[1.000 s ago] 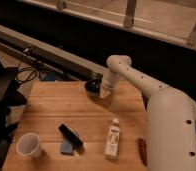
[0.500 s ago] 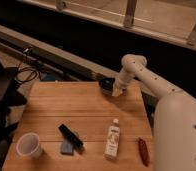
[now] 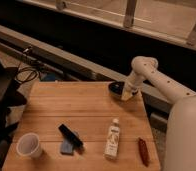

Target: Drag the ceramic bowl in a circle

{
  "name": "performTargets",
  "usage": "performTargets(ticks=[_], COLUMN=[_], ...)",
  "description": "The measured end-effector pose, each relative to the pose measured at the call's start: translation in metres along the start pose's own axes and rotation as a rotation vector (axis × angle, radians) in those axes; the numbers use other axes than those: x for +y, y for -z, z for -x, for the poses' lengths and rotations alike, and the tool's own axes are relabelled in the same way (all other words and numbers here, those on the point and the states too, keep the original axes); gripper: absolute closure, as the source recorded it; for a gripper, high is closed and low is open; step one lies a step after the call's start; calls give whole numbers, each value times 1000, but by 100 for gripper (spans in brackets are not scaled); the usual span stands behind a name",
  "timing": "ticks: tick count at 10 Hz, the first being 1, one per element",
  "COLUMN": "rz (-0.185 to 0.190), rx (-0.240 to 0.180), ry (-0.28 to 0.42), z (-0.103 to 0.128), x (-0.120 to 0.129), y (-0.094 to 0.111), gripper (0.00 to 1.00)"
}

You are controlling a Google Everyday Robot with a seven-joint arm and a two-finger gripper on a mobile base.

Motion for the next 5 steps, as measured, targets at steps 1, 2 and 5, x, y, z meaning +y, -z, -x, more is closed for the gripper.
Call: performTargets(ticks=[1,2,5], rz=[16,30,49], rx=[8,12,13], ry=[43,86,226], z=[12,27,95], x=[11,21,38], y=[0,-1,-15], gripper=[95,95,95])
